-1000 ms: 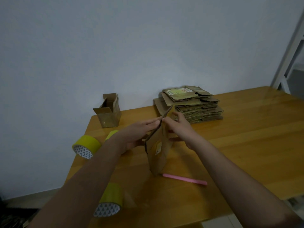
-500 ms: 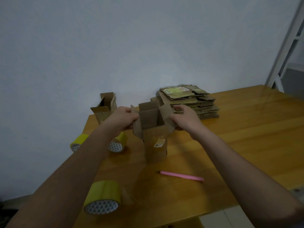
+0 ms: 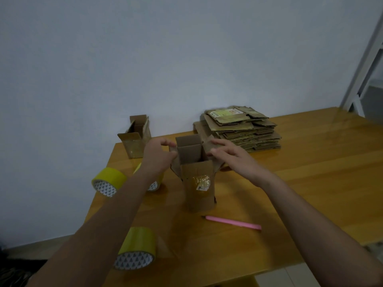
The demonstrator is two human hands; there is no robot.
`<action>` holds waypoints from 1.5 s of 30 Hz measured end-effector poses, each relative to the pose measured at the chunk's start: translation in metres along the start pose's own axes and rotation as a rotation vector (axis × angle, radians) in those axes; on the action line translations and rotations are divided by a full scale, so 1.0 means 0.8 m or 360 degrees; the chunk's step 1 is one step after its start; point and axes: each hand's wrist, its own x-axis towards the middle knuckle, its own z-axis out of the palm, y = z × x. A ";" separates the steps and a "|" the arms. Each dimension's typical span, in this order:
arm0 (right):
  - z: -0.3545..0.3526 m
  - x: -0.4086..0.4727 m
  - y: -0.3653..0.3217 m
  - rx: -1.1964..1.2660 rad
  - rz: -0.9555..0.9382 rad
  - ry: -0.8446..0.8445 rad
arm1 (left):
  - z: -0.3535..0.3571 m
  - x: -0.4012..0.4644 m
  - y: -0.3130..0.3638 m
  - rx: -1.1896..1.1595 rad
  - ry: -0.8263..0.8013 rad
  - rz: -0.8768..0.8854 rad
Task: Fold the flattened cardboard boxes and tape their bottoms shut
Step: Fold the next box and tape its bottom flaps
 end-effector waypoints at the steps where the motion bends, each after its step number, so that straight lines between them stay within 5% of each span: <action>1: -0.005 -0.002 0.000 -0.0019 0.0027 -0.0092 | -0.001 0.001 -0.001 0.0016 0.0000 0.0009; 10: 0.020 0.003 0.012 -0.0450 -0.0085 0.0161 | 0.001 0.012 0.005 -0.0161 -0.0508 -0.0063; 17: 0.018 0.006 0.008 -0.0463 -0.0133 0.0215 | -0.007 0.022 0.019 0.0440 -0.0828 -0.0018; 22: 0.014 0.005 0.010 -0.0340 -0.0078 0.0236 | -0.006 0.029 0.017 0.0364 -0.0902 -0.0167; 25: 0.012 0.008 0.015 -0.0393 -0.0108 0.0232 | -0.011 0.034 0.018 0.0538 -0.1030 0.0002; 37: -0.017 0.020 0.029 -0.0518 0.0012 -0.0020 | 0.007 0.042 0.018 0.0503 -0.0758 0.0464; 41: -0.018 0.015 0.024 0.0005 0.0232 -0.0007 | 0.017 0.044 0.009 0.0394 -0.0524 0.0397; 45: -0.016 0.009 0.030 0.0151 0.0303 0.0031 | 0.029 0.039 -0.001 0.0309 -0.0583 0.0171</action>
